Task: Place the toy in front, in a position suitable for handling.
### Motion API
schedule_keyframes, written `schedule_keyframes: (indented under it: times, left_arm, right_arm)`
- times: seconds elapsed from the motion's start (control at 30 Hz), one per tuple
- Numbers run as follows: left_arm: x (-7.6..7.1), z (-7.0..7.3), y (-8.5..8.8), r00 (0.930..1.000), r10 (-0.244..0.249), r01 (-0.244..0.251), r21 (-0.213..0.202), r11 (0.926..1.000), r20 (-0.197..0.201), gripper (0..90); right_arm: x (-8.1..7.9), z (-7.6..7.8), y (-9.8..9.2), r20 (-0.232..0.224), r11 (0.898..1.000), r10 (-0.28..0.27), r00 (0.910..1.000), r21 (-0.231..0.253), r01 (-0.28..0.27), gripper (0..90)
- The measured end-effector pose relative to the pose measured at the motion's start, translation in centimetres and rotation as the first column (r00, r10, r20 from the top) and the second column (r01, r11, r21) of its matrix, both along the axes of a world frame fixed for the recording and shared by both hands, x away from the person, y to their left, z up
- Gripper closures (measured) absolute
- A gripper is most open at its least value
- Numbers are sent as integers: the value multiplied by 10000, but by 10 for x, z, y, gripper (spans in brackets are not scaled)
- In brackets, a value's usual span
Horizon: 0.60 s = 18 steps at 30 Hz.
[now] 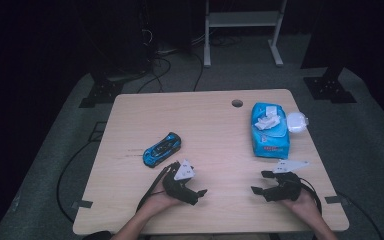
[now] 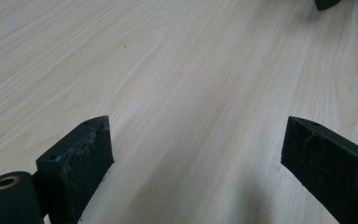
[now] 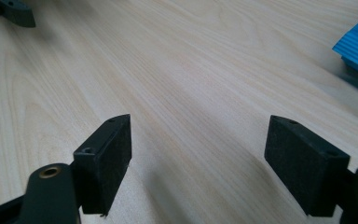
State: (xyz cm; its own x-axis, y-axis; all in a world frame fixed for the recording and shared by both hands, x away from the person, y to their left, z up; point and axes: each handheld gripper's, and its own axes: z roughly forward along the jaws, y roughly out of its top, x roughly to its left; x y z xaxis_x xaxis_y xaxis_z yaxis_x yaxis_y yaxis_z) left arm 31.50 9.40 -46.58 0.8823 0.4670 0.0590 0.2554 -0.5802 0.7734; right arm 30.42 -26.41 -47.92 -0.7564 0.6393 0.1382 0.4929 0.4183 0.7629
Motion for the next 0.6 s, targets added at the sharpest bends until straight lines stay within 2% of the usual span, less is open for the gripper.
schedule_keyframes:
  times: [0.2,0.3,0.33,0.4,0.43,0.6]
  left_arm:
    - [2,4,2,9998,129,-127,-135,9998,158,82]
    - [3,8,3,9998,162,-162,-26,9999,152,81]
    - [3,11,3,9999,110,-112,110,9999,107,81]
    - [3,19,5,9997,68,-67,-46,10000,240,82]
    - [3,22,6,9996,45,-47,56,10000,275,82]
    - [10,34,19,9993,211,-212,30,9998,319,81]
  right_arm:
    - [2,-1,1,-67,10000,62,10000,39,-61,221]
    - [1,-1,1,-73,10000,49,10000,73,-49,221]
    - [1,-1,1,-79,9999,36,10000,108,-35,221]
    - [0,1,1,-89,9994,-72,9999,348,75,221]
    - [0,2,2,-42,9992,-51,10000,396,53,221]
    - [-2,6,6,166,9996,-29,9999,275,24,221]
